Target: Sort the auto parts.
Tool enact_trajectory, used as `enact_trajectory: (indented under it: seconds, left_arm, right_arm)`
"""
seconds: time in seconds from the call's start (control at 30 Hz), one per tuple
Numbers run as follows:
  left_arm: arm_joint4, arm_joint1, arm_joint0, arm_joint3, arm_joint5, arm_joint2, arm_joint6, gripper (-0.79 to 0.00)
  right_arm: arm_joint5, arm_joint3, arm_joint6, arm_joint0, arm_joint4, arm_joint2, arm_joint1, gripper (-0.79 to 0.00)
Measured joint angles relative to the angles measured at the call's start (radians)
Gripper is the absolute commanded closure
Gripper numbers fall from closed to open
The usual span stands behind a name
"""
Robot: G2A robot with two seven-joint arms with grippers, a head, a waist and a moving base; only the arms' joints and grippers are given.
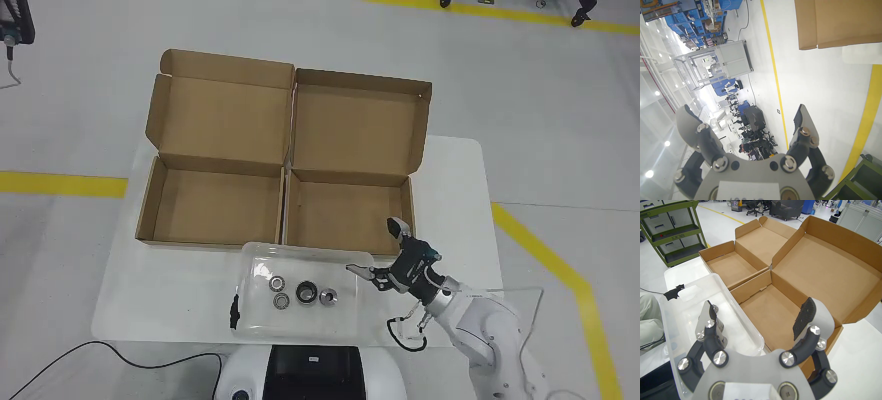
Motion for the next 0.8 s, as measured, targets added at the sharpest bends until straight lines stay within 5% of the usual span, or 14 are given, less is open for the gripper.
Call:
enact_trajectory:
  seconds: [0.2, 0.6, 0.8]
  left_arm:
    - [0.000, 0.000, 0.000, 0.000, 0.000, 0.000, 0.000, -0.785]
    - [0.000, 0.000, 0.000, 0.000, 0.000, 0.000, 0.000, -0.785]
    - [0.000, 0.000, 0.000, 0.000, 0.000, 0.000, 0.000, -0.785]
  right_arm:
    - [-0.012, -0.001, 0.003, 0.006, -0.007, -0.011, 0.001, -0.785]
    - [-0.220, 0.051, 0.117, 0.188, -0.084, -0.199, 0.007, -0.785]
    - [-0.261, 0.088, 0.200, 0.270, -0.091, -0.282, 0.005, -0.668]
